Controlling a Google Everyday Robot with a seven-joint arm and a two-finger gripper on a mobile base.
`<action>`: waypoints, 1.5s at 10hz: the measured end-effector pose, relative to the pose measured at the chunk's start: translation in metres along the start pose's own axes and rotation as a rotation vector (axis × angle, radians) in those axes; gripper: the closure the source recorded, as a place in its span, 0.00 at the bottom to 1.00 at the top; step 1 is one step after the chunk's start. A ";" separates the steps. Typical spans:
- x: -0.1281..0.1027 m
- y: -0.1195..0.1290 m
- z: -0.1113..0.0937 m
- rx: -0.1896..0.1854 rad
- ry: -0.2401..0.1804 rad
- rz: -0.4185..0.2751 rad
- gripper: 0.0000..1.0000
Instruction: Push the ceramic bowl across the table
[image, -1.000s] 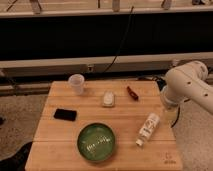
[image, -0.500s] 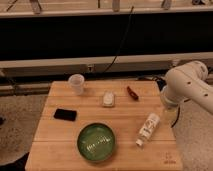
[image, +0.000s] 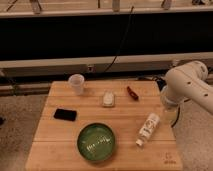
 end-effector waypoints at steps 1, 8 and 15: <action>0.000 0.000 0.000 0.000 0.000 0.000 0.20; -0.049 0.015 0.025 0.003 0.012 -0.062 0.20; -0.104 0.046 0.076 -0.013 0.023 -0.155 0.20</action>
